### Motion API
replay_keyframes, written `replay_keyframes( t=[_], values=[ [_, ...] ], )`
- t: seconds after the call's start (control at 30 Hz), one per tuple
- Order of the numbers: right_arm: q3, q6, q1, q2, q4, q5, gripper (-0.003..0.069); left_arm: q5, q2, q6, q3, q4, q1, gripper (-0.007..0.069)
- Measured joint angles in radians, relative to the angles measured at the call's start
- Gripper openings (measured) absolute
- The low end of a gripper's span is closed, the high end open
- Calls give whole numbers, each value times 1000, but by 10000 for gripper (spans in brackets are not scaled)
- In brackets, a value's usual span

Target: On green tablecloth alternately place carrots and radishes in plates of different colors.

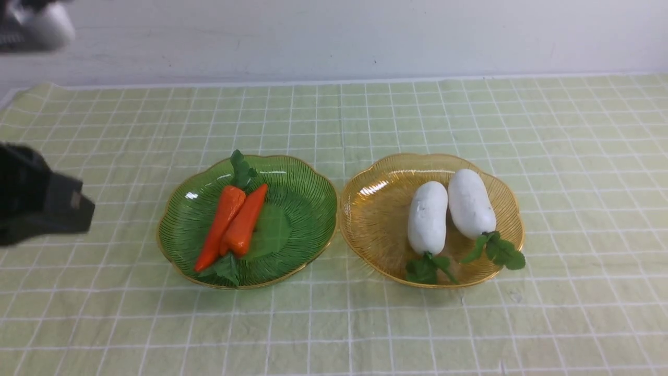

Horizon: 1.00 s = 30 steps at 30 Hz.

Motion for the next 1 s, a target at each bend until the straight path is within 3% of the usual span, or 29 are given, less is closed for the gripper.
replay_keyframes(
  t=[0.2, 0.37, 0.53, 0.83, 1.0],
  values=[
    [0, 299, 0, 0, 39, 1, -15, 0, -21, 1, 79, 43, 0, -7],
    [0, 456, 0, 0, 39, 1, -15, -2, -26, 1, 79, 44, 0, -7],
    [0, 521, 0, 0, 40, 1, -15, -2, -71, 1, 80, 60, 0, -7],
    [0, 529, 0, 0, 40, 2, -15, -6, -314, 1, 123, 102, 0, -6],
    [0, 529, 0, 0, 42, 2, -15, -130, -558, -2, 288, 100, 0, -6]
  ],
)
